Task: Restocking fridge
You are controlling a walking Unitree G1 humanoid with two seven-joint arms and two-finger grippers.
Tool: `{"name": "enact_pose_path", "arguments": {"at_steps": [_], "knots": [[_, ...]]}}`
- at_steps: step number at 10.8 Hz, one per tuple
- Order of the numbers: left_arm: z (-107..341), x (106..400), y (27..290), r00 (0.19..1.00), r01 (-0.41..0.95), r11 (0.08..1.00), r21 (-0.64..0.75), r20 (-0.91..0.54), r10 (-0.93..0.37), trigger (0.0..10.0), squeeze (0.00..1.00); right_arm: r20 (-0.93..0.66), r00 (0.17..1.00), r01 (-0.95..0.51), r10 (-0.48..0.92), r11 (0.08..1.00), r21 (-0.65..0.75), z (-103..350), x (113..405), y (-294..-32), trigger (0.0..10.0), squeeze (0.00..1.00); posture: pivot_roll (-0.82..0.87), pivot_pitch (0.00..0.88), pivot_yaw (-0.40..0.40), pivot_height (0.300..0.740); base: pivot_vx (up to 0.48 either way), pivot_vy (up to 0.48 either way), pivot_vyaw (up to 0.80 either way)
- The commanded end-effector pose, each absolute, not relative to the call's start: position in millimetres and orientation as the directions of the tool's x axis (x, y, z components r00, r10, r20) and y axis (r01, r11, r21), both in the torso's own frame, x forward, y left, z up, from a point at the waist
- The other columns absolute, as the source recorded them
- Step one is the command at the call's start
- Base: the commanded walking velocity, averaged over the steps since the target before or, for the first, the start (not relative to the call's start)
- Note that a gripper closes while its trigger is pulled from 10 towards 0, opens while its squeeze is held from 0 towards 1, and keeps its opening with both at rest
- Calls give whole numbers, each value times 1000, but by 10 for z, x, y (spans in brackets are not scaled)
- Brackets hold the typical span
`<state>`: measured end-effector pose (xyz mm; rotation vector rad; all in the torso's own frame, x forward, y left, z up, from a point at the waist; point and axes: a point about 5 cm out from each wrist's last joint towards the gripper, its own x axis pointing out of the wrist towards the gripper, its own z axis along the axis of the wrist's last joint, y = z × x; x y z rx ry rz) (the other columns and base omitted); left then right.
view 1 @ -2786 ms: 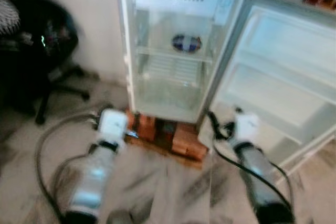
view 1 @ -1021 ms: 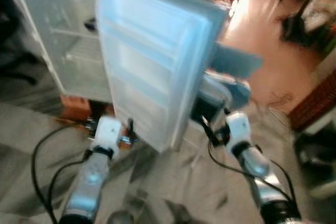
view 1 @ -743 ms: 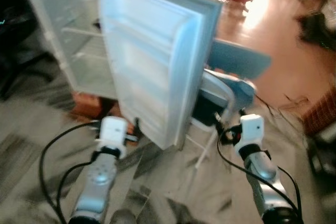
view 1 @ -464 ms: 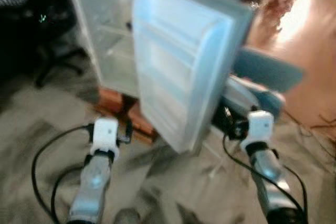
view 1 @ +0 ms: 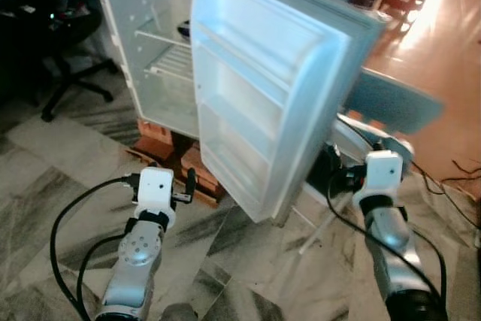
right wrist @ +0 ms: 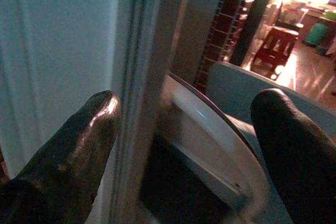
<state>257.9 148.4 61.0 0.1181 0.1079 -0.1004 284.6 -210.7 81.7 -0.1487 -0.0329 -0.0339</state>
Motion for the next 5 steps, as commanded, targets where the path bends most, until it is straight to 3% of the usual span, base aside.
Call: {"name": "enact_pose_path", "arguments": {"at_steps": [1, 2, 5], "knots": [[626, 2570, 1483, 988, 116, 986, 120, -113, -103, 10000, 0, 18, 999, 51, -48, 988, -147, 805, 2856, -2162, 10000, 0, 121, 41, -50, 740, 292, 0, 0], [627, 2569, 1491, 989, 113, 987, 117, -113, -100, 10000, 0, 20, 998, 54, -52, 988, -146, 813, 2864, -2175, 10000, 0, 122, 41, -49, 740, 277, 0, 0], [572, 2516, 1479, 981, 129, 985, 118, -157, -110, 10000, 0, 25, 998, 63, -60, 987, -147, 831, 2875, -2229, 10000, 0, 122, 45, -47, 740, 0, 0, 0]]}}
